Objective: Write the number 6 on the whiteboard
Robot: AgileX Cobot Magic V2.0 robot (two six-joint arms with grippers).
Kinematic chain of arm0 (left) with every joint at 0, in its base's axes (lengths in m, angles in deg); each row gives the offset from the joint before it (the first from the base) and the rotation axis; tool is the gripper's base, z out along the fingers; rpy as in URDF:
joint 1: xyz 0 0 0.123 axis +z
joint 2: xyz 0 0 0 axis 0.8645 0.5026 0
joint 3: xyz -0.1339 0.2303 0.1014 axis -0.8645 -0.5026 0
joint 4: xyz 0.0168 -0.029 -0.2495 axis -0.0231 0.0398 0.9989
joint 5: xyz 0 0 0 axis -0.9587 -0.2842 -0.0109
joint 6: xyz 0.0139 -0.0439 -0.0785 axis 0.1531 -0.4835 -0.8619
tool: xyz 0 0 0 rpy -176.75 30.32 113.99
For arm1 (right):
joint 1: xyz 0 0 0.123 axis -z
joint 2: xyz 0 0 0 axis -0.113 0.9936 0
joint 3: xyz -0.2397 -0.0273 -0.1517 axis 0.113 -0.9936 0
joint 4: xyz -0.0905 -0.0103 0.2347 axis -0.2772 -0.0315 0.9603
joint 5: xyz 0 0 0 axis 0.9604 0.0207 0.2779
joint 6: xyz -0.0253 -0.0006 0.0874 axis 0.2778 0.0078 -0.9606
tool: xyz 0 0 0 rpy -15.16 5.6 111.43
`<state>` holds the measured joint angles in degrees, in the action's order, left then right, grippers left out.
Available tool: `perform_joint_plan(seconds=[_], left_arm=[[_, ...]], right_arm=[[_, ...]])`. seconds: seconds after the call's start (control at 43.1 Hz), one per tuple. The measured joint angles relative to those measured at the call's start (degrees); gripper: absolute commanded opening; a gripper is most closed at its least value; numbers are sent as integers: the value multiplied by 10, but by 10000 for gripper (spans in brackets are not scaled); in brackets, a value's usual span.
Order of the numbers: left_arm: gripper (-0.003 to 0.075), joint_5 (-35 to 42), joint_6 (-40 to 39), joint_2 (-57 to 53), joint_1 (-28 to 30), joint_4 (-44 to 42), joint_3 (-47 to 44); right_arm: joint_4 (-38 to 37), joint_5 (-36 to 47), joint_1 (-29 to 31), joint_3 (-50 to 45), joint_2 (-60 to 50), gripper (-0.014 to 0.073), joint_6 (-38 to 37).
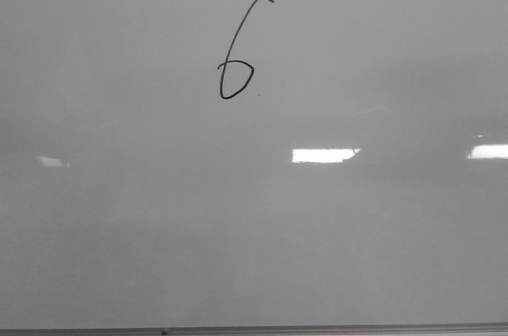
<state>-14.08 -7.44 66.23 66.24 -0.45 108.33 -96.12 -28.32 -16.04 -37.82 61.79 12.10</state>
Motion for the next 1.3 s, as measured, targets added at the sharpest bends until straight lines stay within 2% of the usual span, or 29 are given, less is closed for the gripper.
perform_joint_plan(seconds=[0.209, 0.44, 0.603, 0.649, 0.834, 0.95, 1.136, 1.298], left_arm=[[239, 38, 0, 29, 0, 0, 1], [311, 56, 0, 56, -1, 0, 11], [464, 56, 0, 49, -1, 0, 11], [475, 46, 2, 39, -1, 0, 11], [468, -24, 13, -31, -1, -8, 11], [423, -63, 14, -102, -1, -25, 3], [261, -73, 14, -249, -1, -30, -27], [57, -99, 15, -367, -1, -31, -62]], right_arm=[[0, 6, 0, 0, 0, -68, 0], [1, 6, 0, 0, 0, -68, 0], [1, 6, 0, 0, 0, -68, -1], [1, 7, 0, 0, 0, -68, -1], [1, 7, 0, 0, 0, -68, -1], [1, 7, 0, 0, 0, -68, -1], [1, 10, 0, -2, 0, -68, -1], [15, 20, 0, -2, -1, -68, -1]])
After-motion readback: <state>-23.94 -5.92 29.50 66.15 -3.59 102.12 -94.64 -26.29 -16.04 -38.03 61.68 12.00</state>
